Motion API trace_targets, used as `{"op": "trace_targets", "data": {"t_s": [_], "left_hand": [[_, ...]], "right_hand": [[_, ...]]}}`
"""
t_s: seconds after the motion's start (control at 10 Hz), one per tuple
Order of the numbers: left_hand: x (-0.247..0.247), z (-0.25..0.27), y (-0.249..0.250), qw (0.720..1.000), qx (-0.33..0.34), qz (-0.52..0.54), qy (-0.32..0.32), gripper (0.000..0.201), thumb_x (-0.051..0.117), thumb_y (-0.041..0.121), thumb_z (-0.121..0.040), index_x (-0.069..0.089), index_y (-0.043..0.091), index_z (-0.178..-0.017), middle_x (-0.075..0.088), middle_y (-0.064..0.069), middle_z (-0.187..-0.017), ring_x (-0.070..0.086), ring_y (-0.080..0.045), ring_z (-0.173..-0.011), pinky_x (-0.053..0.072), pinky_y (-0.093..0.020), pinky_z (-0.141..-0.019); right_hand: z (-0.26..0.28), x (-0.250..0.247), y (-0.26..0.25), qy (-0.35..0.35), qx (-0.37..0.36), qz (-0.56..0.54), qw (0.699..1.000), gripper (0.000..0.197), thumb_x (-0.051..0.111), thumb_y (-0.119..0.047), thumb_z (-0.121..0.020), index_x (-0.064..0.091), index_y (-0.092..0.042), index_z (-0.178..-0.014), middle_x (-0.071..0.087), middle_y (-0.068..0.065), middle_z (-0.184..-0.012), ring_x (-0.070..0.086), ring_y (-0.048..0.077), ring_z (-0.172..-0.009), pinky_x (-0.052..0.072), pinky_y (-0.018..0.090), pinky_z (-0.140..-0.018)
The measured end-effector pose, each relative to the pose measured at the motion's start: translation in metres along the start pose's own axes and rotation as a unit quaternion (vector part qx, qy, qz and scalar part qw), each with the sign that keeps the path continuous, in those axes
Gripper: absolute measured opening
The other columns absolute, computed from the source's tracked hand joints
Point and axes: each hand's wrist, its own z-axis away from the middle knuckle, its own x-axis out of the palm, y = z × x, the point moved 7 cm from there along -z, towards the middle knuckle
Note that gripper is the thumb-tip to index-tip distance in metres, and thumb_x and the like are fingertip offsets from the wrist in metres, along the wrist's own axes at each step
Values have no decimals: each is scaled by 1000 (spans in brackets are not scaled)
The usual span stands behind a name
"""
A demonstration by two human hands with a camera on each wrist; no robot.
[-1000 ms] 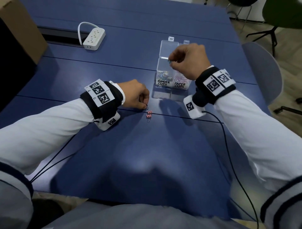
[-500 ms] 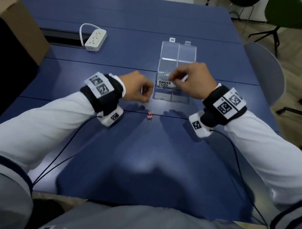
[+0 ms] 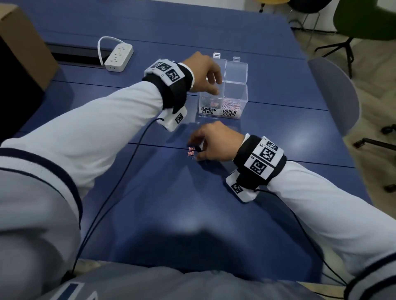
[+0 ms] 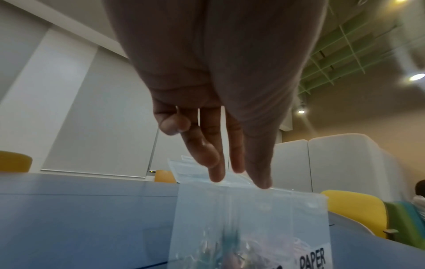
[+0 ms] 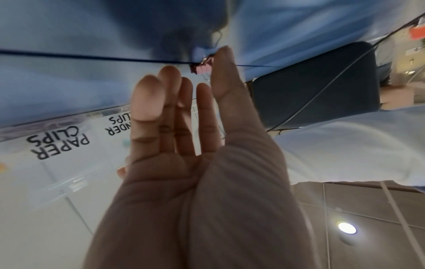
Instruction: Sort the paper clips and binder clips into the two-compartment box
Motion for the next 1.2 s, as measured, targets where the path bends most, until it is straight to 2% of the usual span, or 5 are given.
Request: {"op": "trace_targets", "data": {"t_s": [0.3,0.6,0.9,1.1,1.2], "left_hand": [[-14,62,-29,993,-4,10,116,24,65,42,-82,71,26,-99,62,-5,-101,56,-22,-83,33,-24,-79],[30,134,-61,995,-80,-5,-56,28,69,36,-81,69,22,-106,69,-2,-104,62,-20,-86,45,-24,-81],[58,182,-65,984,-116,-46,-127,47,68,43,-80,59,31,-125,63,-6,-120,59,-29,-107,48,-38,-94],[63,201,-54,981,-131,-62,-131,49,62,37,-86,52,31,-133,55,-3,-137,51,-27,-124,41,-38,-105],[62,204,-50,980,-141,-56,-128,49,61,37,-87,51,33,-134,52,-3,-139,49,-27,-126,41,-38,-105]], "right_hand": [[-14,8,-18,-33,-21,25,999,33,74,-27,-76,72,-22,-109,68,3,-101,60,18,-96,47,24,-80],[-5,-8,-6,25,18,17,999,21,64,-12,-80,76,-15,-97,75,4,-96,67,18,-89,44,19,-82],[-22,-115,41,258,117,-66,957,22,64,-11,-82,73,-15,-102,71,-1,-96,59,6,-79,36,5,-74],[-43,-83,57,195,175,-92,961,35,69,-19,-79,67,-22,-114,71,5,-105,67,20,-94,51,30,-91],[-26,-76,49,252,166,-96,949,45,69,-25,-80,61,-24,-124,66,1,-123,60,19,-115,43,32,-103]]}}
